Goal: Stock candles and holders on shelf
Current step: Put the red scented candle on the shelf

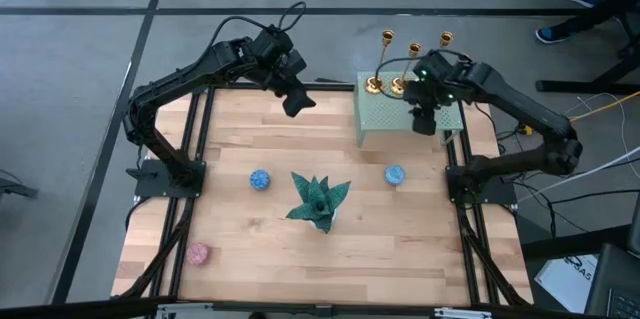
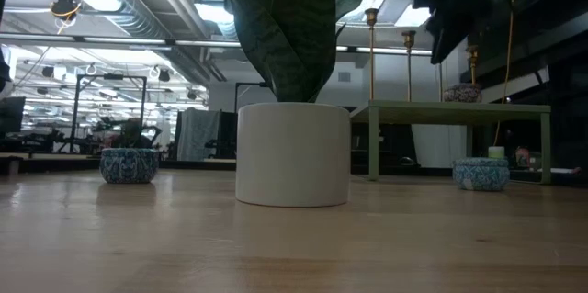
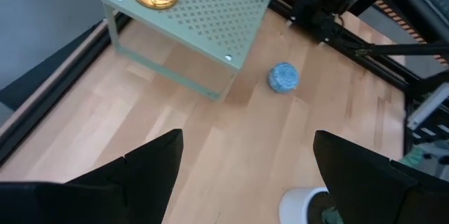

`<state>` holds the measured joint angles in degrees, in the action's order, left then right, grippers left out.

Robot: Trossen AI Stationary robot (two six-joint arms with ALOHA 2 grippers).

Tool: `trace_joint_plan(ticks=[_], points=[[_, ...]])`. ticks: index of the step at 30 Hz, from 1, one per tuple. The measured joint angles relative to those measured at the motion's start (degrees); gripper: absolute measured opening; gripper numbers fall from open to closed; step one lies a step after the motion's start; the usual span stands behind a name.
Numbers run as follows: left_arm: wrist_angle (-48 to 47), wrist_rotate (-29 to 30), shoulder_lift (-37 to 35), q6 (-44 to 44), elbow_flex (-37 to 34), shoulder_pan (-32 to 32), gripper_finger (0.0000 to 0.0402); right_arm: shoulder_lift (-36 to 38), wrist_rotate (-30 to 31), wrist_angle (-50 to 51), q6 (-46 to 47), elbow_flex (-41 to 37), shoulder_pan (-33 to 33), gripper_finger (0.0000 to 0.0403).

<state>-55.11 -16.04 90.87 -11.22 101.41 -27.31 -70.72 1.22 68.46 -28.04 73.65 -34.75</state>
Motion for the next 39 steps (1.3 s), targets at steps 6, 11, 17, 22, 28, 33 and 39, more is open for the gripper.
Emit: trace_joint_plan(ticks=[6, 11, 17, 22, 28, 33, 39], points=[[0.07, 1.45, 0.00, 0.00, -0.01, 0.00, 0.0317, 0.11, -1.03, 1.95, -3.85, 0.02, 1.68, 0.0118], [0.09, 1.45, -0.02, -0.01, 0.00, 0.00, 0.0317, -2.91, -0.99, 1.89, -4.14, 0.02, 1.58, 0.0103], [0.15, 1.45, -0.02, -0.02, 0.00, 0.00, 0.0317, -6.65, -0.82, 2.32, -4.14, 0.03, 1.58, 0.0101], [0.23, 1.45, -0.02, -0.03, 0.00, 0.00, 0.0317, -8.82, 2.17, 6.23, -4.16, 0.02, 1.56, 0.0101], [0.39, 1.60, -0.02, -0.02, 0.00, 0.00, 0.0317, -9.30, 6.75, 7.91, -4.16, 0.04, 0.38, 0.0101], [0.50, 1.60, -0.02, 0.44, 0.00, 0.00, 0.0317, -9.30, 6.79, 9.44, -3.92, 0.04, -2.07, 0.0101], [0.50, 1.60, -0.02, 0.95, 0.00, 0.00, 0.0317, -9.30, 8.41, 11.91, -3.88, 0.04, -4.81, 0.0101]])
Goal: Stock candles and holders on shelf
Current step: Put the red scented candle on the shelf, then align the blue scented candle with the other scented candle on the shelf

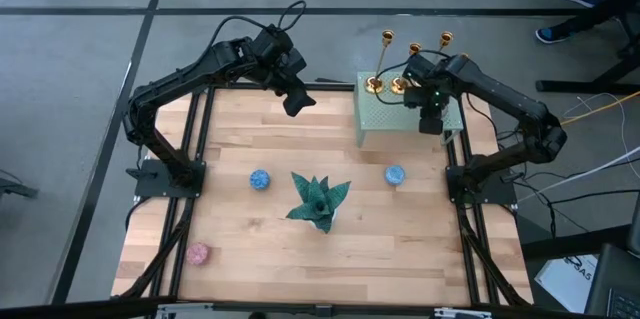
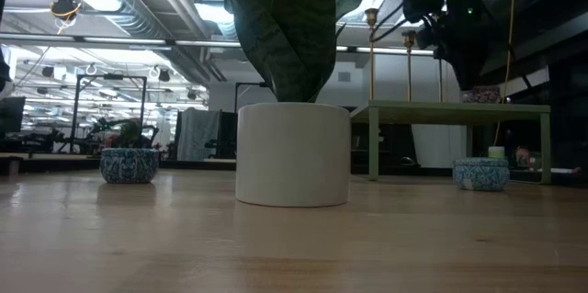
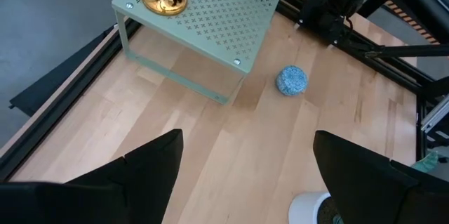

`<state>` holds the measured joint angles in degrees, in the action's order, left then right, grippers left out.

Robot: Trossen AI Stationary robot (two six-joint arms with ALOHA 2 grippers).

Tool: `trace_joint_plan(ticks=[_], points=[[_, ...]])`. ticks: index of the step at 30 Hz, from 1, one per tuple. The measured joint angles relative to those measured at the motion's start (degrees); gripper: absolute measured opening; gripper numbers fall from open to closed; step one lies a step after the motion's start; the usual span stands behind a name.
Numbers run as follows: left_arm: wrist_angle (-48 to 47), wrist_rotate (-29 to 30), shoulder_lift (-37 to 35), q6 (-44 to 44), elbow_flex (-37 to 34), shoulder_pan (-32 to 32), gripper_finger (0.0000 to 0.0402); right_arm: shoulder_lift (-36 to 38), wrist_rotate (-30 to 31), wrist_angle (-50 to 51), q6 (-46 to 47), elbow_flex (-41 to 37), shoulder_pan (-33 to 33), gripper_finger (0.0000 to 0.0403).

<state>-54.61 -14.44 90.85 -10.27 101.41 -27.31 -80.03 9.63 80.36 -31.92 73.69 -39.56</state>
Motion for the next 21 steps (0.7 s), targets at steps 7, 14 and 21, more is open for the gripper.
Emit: trace_joint_plan(ticks=[7, 14, 21], points=[[-0.02, 0.00, 0.00, 0.07, 0.00, 0.00, 0.0317, 0.02, 0.02, 2.46, 1.08, 0.00, -2.15, 0.0101], [-0.02, 0.01, 0.00, 0.12, 0.00, 0.00, 0.0317, 0.46, -0.59, 3.10, 3.05, 0.00, -2.82, 0.0101], [-0.01, 0.02, 0.00, 0.12, 0.00, 0.00, 0.0317, 6.50, -9.47, -0.34, 3.38, 0.00, -2.81, 0.0101]])
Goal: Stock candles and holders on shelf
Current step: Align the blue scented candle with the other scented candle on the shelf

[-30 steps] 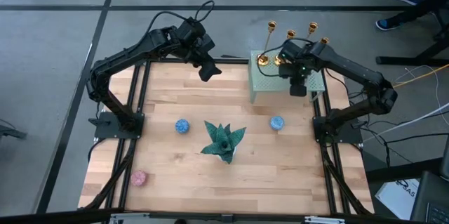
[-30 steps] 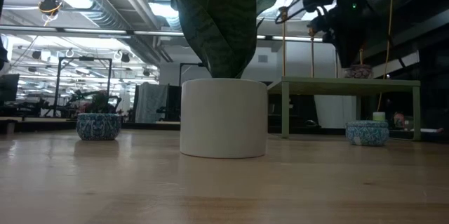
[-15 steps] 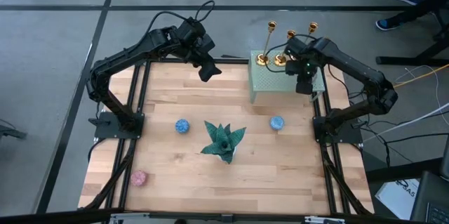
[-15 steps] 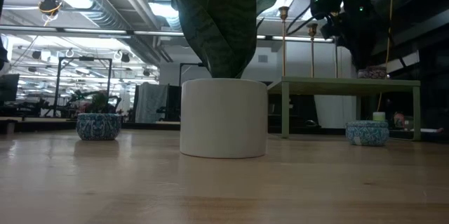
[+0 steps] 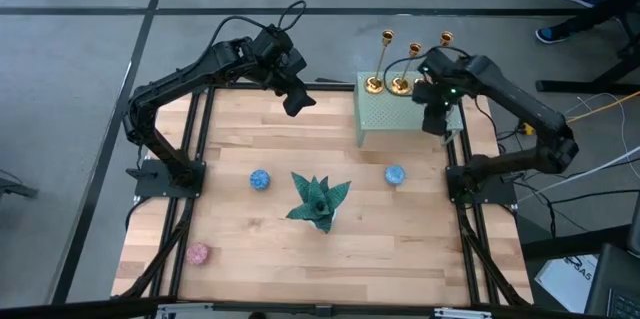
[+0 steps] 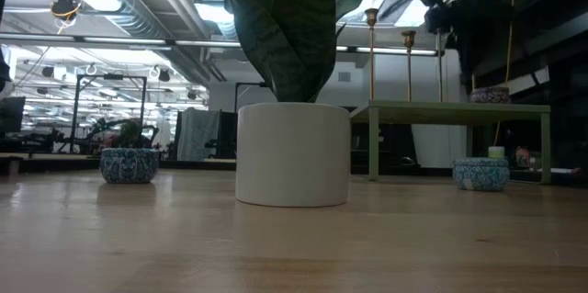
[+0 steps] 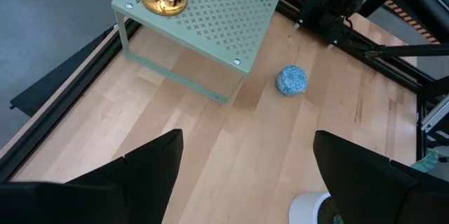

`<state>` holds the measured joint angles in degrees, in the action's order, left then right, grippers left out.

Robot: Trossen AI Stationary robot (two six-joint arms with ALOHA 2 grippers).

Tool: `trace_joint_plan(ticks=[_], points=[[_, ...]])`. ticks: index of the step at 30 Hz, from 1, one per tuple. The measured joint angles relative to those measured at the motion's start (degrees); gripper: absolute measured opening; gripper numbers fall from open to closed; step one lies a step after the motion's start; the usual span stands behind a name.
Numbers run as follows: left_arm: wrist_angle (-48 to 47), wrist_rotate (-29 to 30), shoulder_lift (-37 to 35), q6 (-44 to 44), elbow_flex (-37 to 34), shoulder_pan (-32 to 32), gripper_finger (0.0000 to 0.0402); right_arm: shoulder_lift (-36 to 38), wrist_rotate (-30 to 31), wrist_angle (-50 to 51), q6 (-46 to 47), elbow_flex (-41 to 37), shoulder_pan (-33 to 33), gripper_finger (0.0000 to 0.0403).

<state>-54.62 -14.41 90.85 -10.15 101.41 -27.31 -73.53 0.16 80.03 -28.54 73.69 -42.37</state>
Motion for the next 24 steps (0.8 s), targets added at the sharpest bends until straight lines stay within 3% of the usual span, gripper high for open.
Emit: trace_joint_plan(ticks=[12, 24], points=[[-0.01, -0.08, 0.01, 3.40, 0.00, 0.20, 0.0317, 14.47, -20.92, -5.62, 14.56, 0.00, 0.96, 0.0101], [-6.23, 0.03, 0.00, 14.81, 0.00, 3.90, 0.0317, 21.76, -21.87, -5.64, 28.95, 0.02, 13.74, 0.0101]])
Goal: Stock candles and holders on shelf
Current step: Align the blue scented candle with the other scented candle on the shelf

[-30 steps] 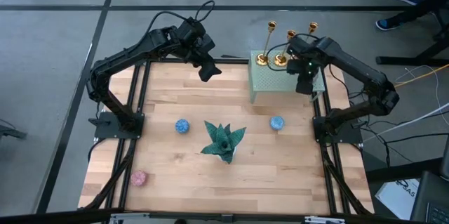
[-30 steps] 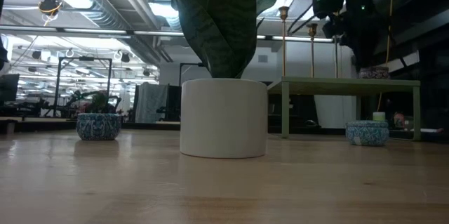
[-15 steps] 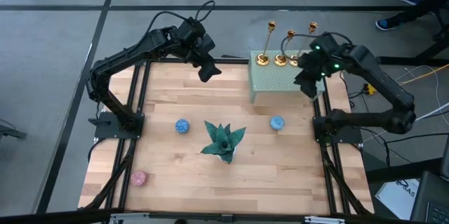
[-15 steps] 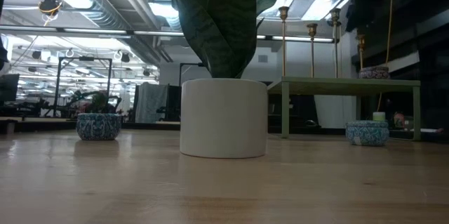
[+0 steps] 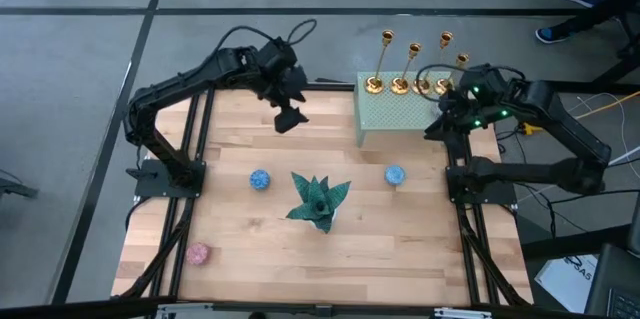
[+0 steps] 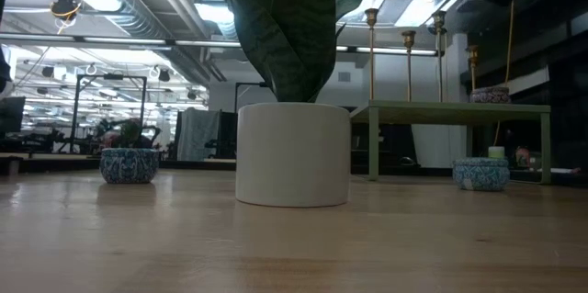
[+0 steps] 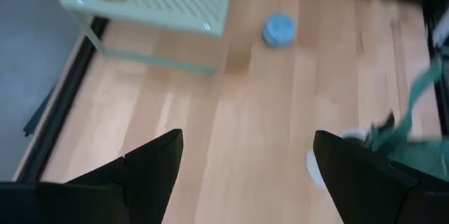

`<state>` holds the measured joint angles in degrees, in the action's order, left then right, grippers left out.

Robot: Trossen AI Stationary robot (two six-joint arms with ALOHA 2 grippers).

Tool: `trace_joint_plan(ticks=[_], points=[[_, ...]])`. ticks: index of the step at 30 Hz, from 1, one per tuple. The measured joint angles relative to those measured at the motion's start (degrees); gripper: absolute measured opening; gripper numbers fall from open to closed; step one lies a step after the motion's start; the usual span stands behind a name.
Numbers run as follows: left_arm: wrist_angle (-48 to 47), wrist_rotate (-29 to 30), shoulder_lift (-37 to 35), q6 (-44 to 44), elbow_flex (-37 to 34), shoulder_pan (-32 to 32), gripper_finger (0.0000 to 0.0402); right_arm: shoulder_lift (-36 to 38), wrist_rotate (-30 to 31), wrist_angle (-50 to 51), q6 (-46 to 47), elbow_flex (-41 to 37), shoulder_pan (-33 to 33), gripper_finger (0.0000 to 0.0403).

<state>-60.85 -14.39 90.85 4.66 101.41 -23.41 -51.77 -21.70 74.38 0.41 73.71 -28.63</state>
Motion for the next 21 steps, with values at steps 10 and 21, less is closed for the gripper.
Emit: trace_joint_plan(ticks=[10, 21], points=[[-11.89, 4.28, 0.00, 1.72, 0.00, 4.14, 0.0317, -0.16, 0.02, -9.36, 3.86, 0.00, 10.05, 0.0101], [-20.84, 4.25, -0.14, 4.05, -5.91, 11.12, 0.0317, -1.25, 0.03, -12.44, 7.42, 0.00, 17.40, 0.0101]])
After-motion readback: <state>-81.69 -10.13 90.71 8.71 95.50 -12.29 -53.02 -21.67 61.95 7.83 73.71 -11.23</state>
